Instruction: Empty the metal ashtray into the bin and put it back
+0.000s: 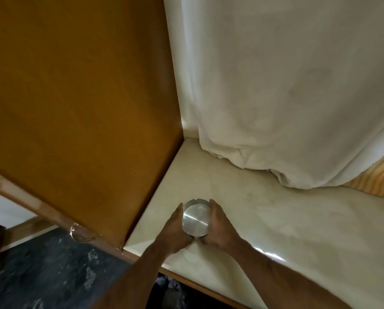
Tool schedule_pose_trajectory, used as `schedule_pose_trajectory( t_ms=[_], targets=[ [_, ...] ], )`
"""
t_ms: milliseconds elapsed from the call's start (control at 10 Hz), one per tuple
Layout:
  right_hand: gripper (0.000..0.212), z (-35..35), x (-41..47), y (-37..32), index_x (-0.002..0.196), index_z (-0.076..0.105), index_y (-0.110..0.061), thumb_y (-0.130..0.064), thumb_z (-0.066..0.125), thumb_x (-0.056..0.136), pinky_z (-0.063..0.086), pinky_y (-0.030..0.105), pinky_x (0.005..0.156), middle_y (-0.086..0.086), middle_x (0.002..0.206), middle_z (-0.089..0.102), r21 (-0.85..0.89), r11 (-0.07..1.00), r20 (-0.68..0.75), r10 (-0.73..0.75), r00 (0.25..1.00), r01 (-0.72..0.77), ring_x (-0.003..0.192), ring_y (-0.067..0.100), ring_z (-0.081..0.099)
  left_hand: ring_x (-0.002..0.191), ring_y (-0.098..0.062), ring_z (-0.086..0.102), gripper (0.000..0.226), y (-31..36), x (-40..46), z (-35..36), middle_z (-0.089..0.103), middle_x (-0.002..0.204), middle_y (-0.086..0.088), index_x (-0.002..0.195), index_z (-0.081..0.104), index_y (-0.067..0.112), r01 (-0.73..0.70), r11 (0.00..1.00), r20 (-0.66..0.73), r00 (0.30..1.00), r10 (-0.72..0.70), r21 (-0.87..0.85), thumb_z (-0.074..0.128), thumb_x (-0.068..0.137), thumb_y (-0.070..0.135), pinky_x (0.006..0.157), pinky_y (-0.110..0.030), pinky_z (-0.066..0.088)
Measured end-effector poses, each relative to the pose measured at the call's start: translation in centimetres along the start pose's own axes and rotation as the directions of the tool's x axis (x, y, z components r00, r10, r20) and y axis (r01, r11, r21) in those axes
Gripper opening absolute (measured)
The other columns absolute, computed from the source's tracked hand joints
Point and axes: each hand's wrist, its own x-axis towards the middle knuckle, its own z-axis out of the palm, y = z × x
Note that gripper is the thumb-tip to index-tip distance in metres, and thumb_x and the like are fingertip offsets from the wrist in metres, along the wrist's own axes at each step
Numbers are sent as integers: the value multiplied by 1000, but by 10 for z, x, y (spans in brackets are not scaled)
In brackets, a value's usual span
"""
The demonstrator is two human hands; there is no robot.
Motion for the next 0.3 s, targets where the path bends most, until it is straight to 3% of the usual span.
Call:
schedule_pose_trajectory(
  t_ms=[100, 200, 300],
  targets=[
    [136, 1, 0, -3, 157, 7, -14, -32, 97, 57, 34, 32, 116, 6, 159, 29, -20, 1000, 2, 8, 1000, -8, 145, 23, 34, 129, -20, 51, 113, 2, 2, -3, 49, 144, -1, 156, 20, 21, 4, 1000, -4, 1000, -4, 22, 88, 65, 26, 104, -38, 50],
    [147, -11, 1, 0, 157, 1, -16, -40, 98, 50, 25, 36, 121, 7, 163, 20, -109, 994, 56, -27, 998, 33, 149, 26, 23, 142, -27, 40, 111, -1, 5, -9, 36, 156, -3, 156, 14, 19, -25, 994, 69, 998, 17, 111, 83, 69, 23, 115, -42, 41],
    [159, -45, -1, 0, 155, -8, -11, -56, 95, 42, 2, 37, 122, 14, 165, 3, -337, 937, 93, -57, 994, 86, 152, 33, 5, 155, -25, 6, 109, 1, 3, -33, 5, 170, -2, 159, -4, 16, -61, 925, 44, 998, 47, 376, 69, 81, 40, 121, -32, 11]
  ],
)
